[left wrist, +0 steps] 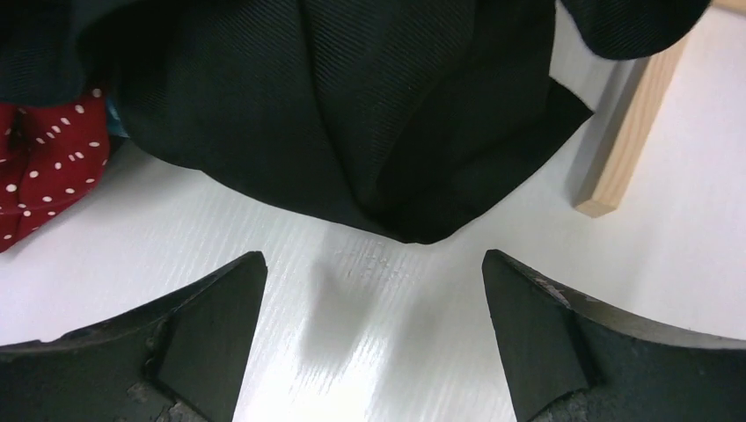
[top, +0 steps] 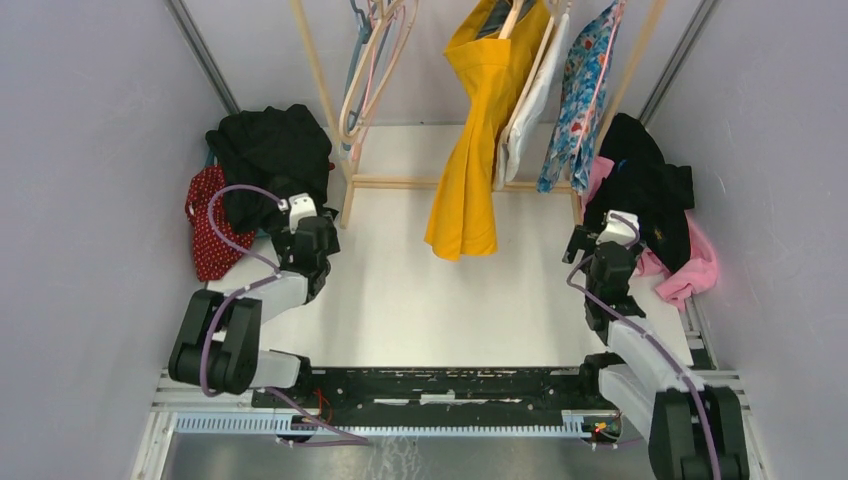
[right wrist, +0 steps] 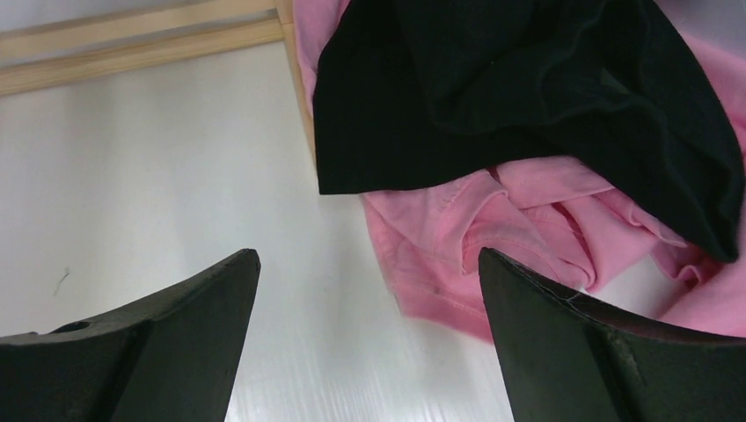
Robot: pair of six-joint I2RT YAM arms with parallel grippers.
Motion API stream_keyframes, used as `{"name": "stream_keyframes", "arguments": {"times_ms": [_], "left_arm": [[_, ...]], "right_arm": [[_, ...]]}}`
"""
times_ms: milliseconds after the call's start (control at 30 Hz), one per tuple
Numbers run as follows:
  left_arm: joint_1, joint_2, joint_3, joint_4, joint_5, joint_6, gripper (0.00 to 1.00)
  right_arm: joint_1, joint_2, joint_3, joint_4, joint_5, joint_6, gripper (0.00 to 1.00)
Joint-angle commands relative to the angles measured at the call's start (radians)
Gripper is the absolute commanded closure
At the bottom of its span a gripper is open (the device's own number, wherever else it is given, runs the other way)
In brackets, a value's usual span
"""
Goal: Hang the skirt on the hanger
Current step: Reset both arms
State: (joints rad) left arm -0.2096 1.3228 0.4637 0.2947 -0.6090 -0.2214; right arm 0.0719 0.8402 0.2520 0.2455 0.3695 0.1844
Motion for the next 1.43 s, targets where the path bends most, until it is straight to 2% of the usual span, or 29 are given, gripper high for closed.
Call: {"name": "stream_keyframes", "arguments": {"times_ms": [0,67,200,267,300,367,467,533,567,667,733,900,1400], "left_arm": [[0.024,0.084,-0.014,0.277,-0.008,0.147,0.01],[0.040,0.126,-0.029,0.379,0.028,0.168,0.01],[0.069,0.168,-0.008,0.434,0.084,0.160,0.01],[0.078,0.209,-0.001,0.486,0.097,0.167,0.01],[0.078,0.235,-0.004,0.534,0.082,0.183,0.01],[0.074,0.224,-0.009,0.522,0.090,0.179,0.01],[0.073,0.194,-0.072,0.610,0.122,0.196,0.01],[0.073,0.176,-0.124,0.688,0.146,0.202,0.01],[0.073,0.168,-0.146,0.722,0.142,0.200,0.01],[0.073,0.160,-0.179,0.773,0.124,0.192,0.01],[0.075,0.166,-0.185,0.797,0.124,0.190,0.01],[0.084,0.161,-0.185,0.787,0.135,0.184,0.01],[0.088,0.160,-0.186,0.790,0.142,0.182,0.01]], "right_arm": [[0.002,0.181,-0.040,0.437,0.072,-0.049,0.00],[0.003,0.274,-0.047,0.568,0.053,-0.067,0.00],[0.003,0.426,-0.052,0.696,0.067,-0.053,0.00],[0.003,0.514,-0.082,0.847,0.043,-0.067,0.00],[0.006,0.547,-0.078,0.870,0.044,-0.070,0.00],[0.006,0.571,-0.068,0.875,0.057,-0.063,0.00],[0.006,0.578,-0.052,0.837,-0.013,-0.085,0.00],[0.005,0.681,-0.048,0.954,-0.077,-0.120,0.00],[0.006,0.692,-0.041,0.958,-0.095,-0.130,0.00],[0.008,0.636,0.027,0.739,-0.098,-0.122,0.00],[0.006,0.669,0.040,0.768,-0.146,-0.144,0.00],[0.002,0.672,0.119,0.610,-0.179,-0.150,0.00],[-0.003,0.667,0.115,0.609,-0.193,-0.155,0.00]]}}
